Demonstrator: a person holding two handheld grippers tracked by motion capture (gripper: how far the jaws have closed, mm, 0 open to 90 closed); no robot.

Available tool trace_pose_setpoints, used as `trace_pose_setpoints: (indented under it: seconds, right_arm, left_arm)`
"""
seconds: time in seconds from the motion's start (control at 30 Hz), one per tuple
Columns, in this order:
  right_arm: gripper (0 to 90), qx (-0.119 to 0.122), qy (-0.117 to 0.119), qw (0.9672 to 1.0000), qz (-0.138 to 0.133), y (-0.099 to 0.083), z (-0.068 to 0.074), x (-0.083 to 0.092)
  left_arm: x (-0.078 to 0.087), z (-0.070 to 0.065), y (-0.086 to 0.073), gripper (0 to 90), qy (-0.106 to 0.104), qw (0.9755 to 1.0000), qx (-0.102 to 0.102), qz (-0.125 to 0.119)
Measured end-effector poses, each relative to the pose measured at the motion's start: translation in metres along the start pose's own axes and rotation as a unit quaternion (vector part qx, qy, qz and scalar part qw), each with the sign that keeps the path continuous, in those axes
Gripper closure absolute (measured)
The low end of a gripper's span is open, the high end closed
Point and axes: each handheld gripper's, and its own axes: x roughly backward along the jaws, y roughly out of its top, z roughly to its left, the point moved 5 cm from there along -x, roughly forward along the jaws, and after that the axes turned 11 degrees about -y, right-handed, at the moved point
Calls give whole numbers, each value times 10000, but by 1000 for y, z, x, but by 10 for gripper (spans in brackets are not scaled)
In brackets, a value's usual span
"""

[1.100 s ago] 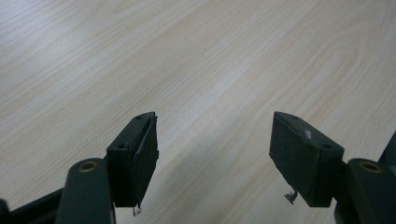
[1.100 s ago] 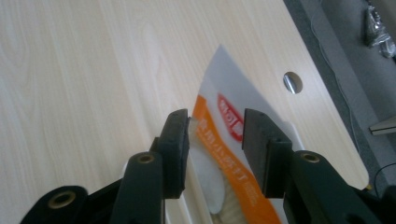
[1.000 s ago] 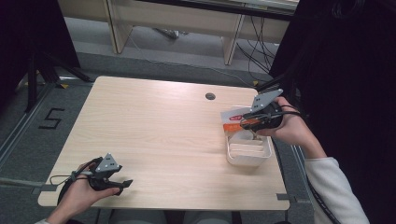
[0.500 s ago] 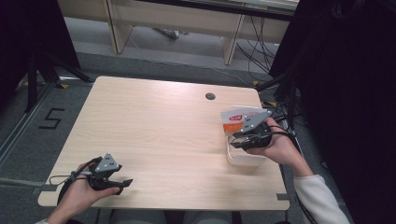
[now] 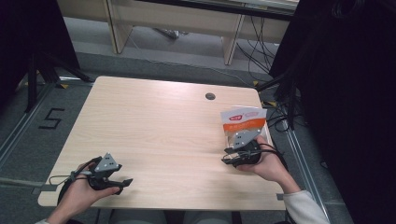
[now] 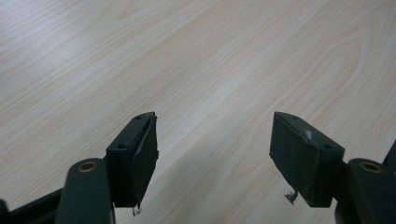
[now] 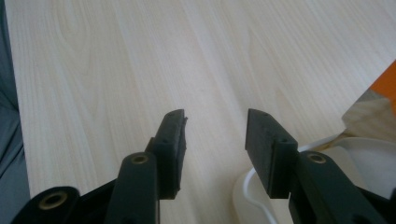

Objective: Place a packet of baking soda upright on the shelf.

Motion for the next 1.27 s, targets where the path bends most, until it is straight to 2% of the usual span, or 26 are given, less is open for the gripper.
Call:
trace_pose_setpoints:
  seconds: [0.07,0.2,0.27,0.3,0.57,0.63,0.7,0.73,0.77,0.8,0.83,0.87,0.9,0.97,1.0,1.03,1.1,1.17,1.2,1.27]
  right_arm:
    - [587,20,19,10000,-7,-2,3,-3]
    - [588,-97,93,9999,7,-7,11,-6]
    - [587,-27,137,9999,-39,-8,15,-9]
    - [587,-108,128,9999,-17,-10,17,-10]
    - [582,-229,163,9995,-135,-17,36,-18]
    - [581,-290,193,9993,-136,-19,41,-21]
    - [568,-281,248,9992,-110,-21,46,-23]
    - [567,-268,293,9991,-110,-22,49,-24]
    - [567,-278,310,9991,-120,-23,52,-24]
    - [567,-268,311,9991,-125,-23,54,-25]
    - [568,-282,308,9990,-142,-23,56,-25]
    - [568,-257,348,9990,-110,-24,58,-24]
    - [568,-264,278,9992,-152,-24,60,-26]
    - [568,-260,200,9993,-162,-25,62,-27]
    - [567,-279,273,9991,-171,-24,64,-27]
    - [565,-363,245,9988,-229,-24,65,-28]
    - [558,-369,170,9988,-284,-23,65,-29]
    - [540,-467,255,9980,-337,-22,65,-30]
    - [538,-478,280,9980,-289,-23,64,-29]
    - [528,-479,211,9982,-297,-23,62,-29]
  left_arm:
    - [0,0,0,314,-25,10000,13,22]
    - [0,0,0,311,2,10000,-19,25]
    - [1,0,0,311,-35,9999,-59,84]
    - [1,1,0,311,-30,9999,-76,58]
    - [-1,0,0,311,1,10000,8,-22]
    - [0,0,0,310,-36,9999,-92,30]
    - [-1,0,0,310,1,10000,6,-33]
    - [-1,0,1,310,19,9999,-17,-105]
    - [-1,1,1,310,13,9998,-161,-69]
    - [-1,0,1,310,-14,9999,7,-123]
    - [0,0,1,311,-19,9999,-78,-99]
    - [0,1,2,311,24,9998,-44,-204]
    - [1,3,2,311,-6,9997,-107,-220]
    - [1,2,2,311,21,9992,104,-390]
    - [2,5,2,310,20,9992,17,-409]
    - [1,5,2,309,-5,9988,101,-479]
    - [2,5,2,306,37,9985,203,-515]
    - [3,8,2,304,30,9988,108,-484]
    - [1,6,2,304,26,9981,252,-555]
    - [-1,6,4,303,17,9976,245,-648]
